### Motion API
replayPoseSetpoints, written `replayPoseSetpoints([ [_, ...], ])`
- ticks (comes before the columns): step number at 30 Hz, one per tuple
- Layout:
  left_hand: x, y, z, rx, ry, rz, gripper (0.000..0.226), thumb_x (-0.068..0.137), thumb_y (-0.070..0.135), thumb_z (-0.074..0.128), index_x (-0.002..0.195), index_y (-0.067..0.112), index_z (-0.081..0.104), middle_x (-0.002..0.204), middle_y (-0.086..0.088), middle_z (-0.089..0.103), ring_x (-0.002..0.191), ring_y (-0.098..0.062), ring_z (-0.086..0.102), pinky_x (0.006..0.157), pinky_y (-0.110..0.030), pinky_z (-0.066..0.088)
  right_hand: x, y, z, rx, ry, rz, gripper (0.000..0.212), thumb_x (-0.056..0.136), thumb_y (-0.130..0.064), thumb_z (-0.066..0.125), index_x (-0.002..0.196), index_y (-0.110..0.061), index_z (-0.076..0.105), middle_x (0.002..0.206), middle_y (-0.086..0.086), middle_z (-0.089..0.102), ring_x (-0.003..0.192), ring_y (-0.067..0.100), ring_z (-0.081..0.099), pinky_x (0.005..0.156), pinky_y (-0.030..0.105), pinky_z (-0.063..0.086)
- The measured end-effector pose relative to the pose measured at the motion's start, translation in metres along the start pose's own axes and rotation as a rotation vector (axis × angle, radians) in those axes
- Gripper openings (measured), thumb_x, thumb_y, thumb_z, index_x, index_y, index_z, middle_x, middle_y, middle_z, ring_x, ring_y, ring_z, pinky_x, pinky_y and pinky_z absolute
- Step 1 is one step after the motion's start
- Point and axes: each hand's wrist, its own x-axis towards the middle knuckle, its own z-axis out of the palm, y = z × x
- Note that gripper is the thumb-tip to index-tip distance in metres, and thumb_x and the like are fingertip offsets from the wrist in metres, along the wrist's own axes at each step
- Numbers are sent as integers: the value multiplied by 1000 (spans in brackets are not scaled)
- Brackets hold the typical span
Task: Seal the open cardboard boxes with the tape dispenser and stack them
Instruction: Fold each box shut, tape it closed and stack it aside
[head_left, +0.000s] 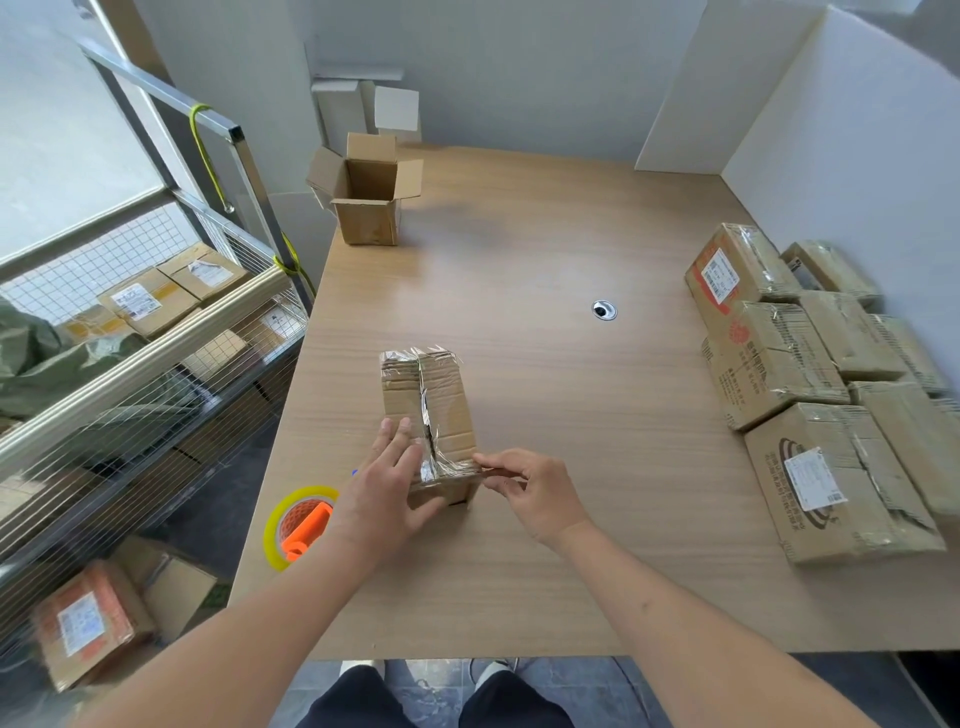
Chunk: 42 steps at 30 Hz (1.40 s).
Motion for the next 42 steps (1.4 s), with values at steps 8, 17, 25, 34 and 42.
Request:
replayPoseSetpoints([
  [8,4,4,1,10,17,-78,54,87,43,79,129,12,64,163,-6,38,156,-24,17,103,-49,52,14,4,6,-366,-2,-259,8,93,-11,71,89,-5,75,78,10,67,72,31,63,64,45,52],
  [17,4,5,3,0,21,-107,53,86,39,80,130,14,63,163,-3,38,156,-19,14,98,-53,54,19,-8,-1,-298,-157,-153,16,86,-17,79,91,-5,71,84,8,72,76,25,61,74,37,51],
  [25,3,7,-6,-89,-23,-26,67,83,32,83,141,7,59,162,-12,37,155,-30,20,115,-48,42,15,-13,3,-555,-186,-112,10,94,-17,63,102,-16,57,102,4,64,93,32,61,77,45,51],
  [34,4,28,-23,-152,-328,62,80,88,9,57,162,18,27,165,0,30,144,-16,40,112,-13,25,14,-22,-26,-460,-229,177,77,63,-76,63,127,-36,49,125,-6,39,120,14,44,107,33,41],
  [42,22,28,-32,-139,-280,201,67,88,-2,53,151,19,49,158,3,44,139,-17,49,108,-32,45,7,-25,-14,-953,-216,117,88,73,-51,73,147,-25,33,156,10,20,140,34,22,115,44,22],
])
